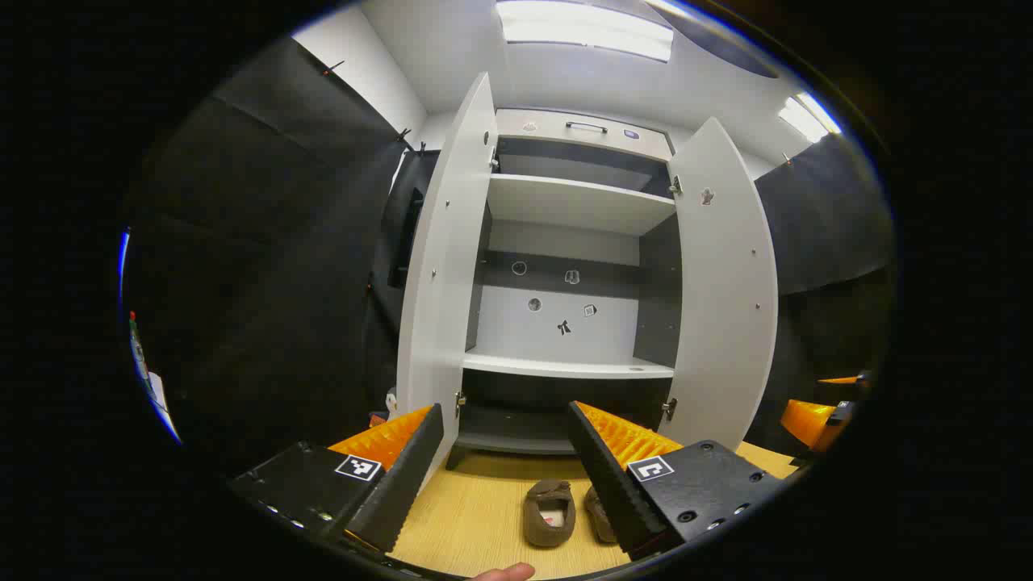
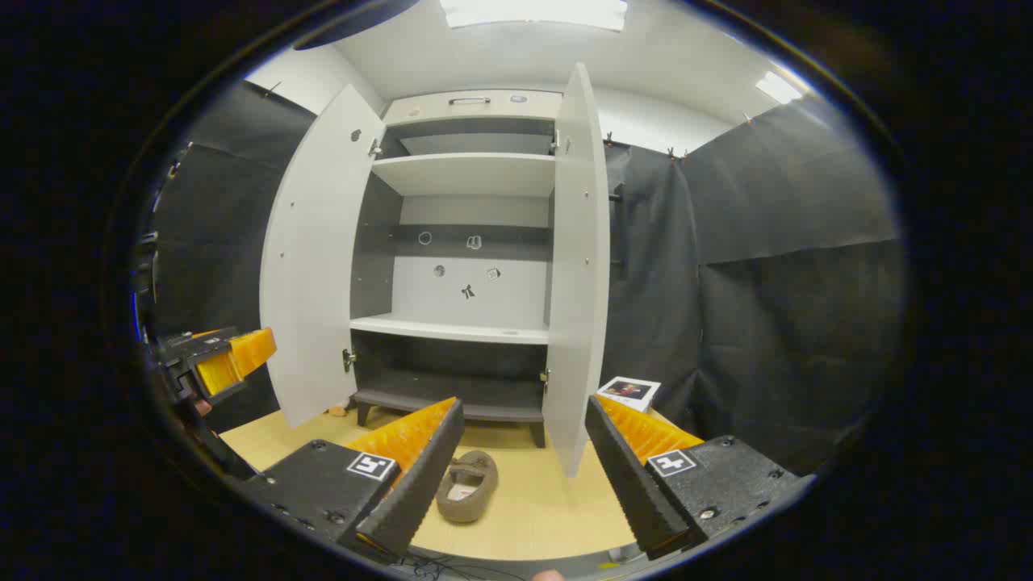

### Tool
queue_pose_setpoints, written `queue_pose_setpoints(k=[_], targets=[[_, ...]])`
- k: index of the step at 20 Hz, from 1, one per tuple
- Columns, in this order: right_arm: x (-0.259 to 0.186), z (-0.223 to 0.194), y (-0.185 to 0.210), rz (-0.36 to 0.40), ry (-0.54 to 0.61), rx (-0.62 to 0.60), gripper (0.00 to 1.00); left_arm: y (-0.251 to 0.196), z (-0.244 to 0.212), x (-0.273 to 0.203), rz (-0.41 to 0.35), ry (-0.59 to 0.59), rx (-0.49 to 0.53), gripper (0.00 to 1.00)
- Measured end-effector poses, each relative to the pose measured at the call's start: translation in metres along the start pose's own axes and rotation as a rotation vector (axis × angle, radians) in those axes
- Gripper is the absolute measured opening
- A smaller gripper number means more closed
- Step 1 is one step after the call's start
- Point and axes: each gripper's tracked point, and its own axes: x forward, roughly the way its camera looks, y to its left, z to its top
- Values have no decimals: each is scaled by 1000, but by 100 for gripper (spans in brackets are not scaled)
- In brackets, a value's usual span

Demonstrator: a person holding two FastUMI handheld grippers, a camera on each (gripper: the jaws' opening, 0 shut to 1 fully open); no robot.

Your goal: Grab one shoe with the right hand and put it into the shoe cabinet, grab the other shoe with the left hand and put it into the shoe cabinet; then close the right door with the right hand and the left door with the left hand.

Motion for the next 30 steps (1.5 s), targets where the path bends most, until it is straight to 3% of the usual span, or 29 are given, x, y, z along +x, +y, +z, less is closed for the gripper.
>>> queue_pose_setpoints(k=[1,2,3,4,22,24,30], targets=[[1,0,0,1,-1,0,99,-1,0,1,-3,-4,1,84],[2,1,1,1,-4,1,99,-2,0,1,-7,-6,2,95],[2,2,2,2,-5,4,95,-1,-1,1,-8,-6,5,95],[4,3,3,3,-6,6,99,-1,-2,0,-8,-4,10,95],[8,9,7,0,-20,0,95,-8,-1,2,-26,-5,20,95],[12,10,10,9,-15,-5,99,-6,-1,2,-22,-4,17,95],[46,-6,32,69,54,-2,95,0,-1,1,-4,-5,11,95]])
